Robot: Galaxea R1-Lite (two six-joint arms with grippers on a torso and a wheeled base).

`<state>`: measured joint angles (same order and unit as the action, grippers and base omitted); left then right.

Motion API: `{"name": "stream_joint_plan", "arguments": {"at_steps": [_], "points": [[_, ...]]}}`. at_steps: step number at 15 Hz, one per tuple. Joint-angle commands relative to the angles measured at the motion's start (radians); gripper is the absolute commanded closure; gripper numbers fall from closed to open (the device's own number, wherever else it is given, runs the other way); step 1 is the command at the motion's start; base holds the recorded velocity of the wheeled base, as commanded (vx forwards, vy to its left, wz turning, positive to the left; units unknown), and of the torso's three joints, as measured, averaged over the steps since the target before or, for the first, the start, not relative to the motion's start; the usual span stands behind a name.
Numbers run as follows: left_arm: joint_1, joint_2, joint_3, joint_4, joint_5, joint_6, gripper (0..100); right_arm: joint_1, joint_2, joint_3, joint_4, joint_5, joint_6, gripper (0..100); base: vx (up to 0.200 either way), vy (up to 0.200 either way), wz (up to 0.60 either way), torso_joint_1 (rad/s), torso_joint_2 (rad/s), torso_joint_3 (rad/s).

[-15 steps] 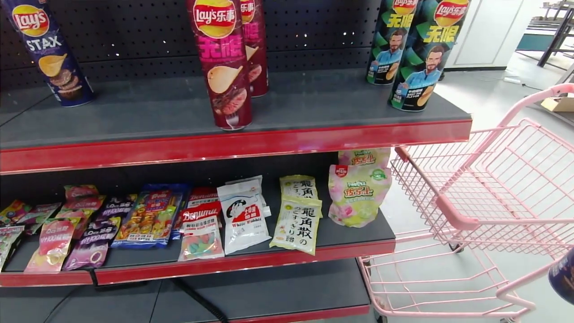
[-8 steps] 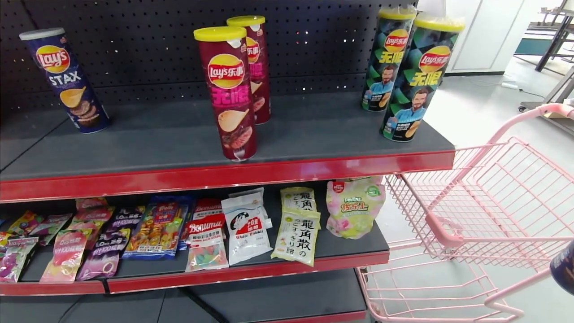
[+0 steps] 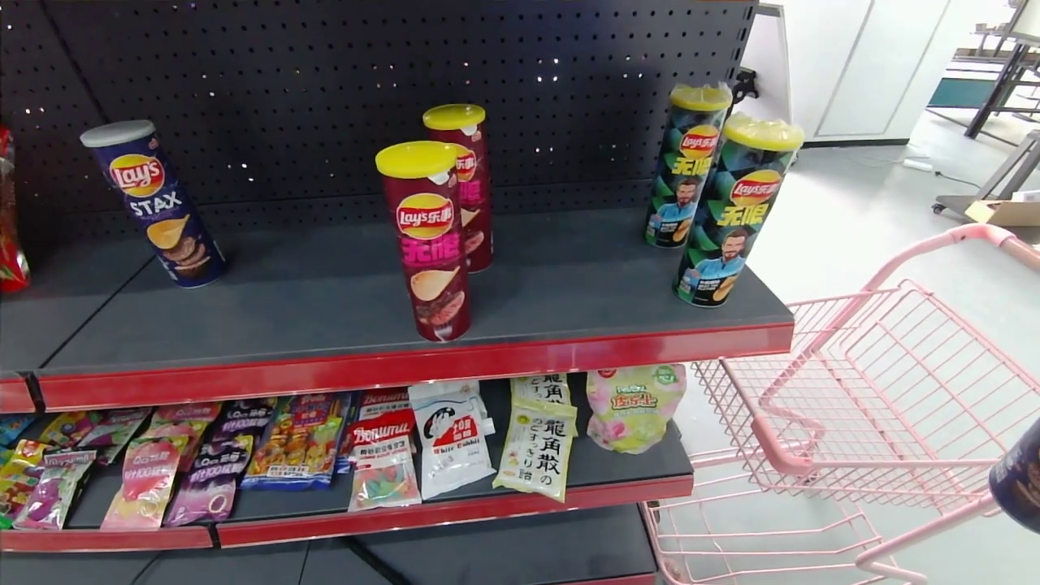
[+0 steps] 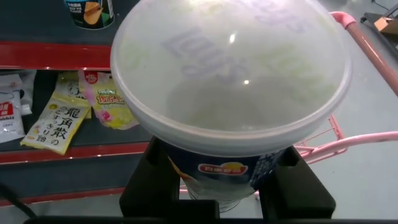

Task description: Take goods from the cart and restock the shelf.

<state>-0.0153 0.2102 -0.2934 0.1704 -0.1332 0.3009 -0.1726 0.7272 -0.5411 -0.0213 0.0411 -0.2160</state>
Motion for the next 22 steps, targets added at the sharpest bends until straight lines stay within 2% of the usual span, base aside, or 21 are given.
{"name": "stream_joint_plan", "arguments": {"at_steps": [1, 16, 19, 22], "points": [[-0.002, 0.003, -0.001, 0.000, -0.002, -0.002, 0, 0.004, 0.000, 0.009, 0.000, 0.000, 0.000, 100, 0.000, 0.200, 0.00, 0.173, -0.42, -0.256], [-0.002, 0.003, 0.008, 0.001, -0.002, -0.002, 0, 0.007, -0.037, 0.036, 0.000, 0.002, -0.008, 100, 0.000, 0.200, 0.00, 0.011, -0.02, -0.012], [-0.002, 0.003, 0.008, 0.001, -0.002, -0.002, 0, 0.047, -0.054, 0.035, 0.000, 0.017, -0.006, 100, 0.000, 0.200, 0.00, 0.005, 0.00, -0.001], [-0.002, 0.001, 0.005, 0.000, -0.002, -0.002, 0, 0.105, -0.078, 0.026, 0.000, 0.088, -0.005, 100, 0.000, 0.200, 0.00, -0.004, 0.00, 0.004]]}}
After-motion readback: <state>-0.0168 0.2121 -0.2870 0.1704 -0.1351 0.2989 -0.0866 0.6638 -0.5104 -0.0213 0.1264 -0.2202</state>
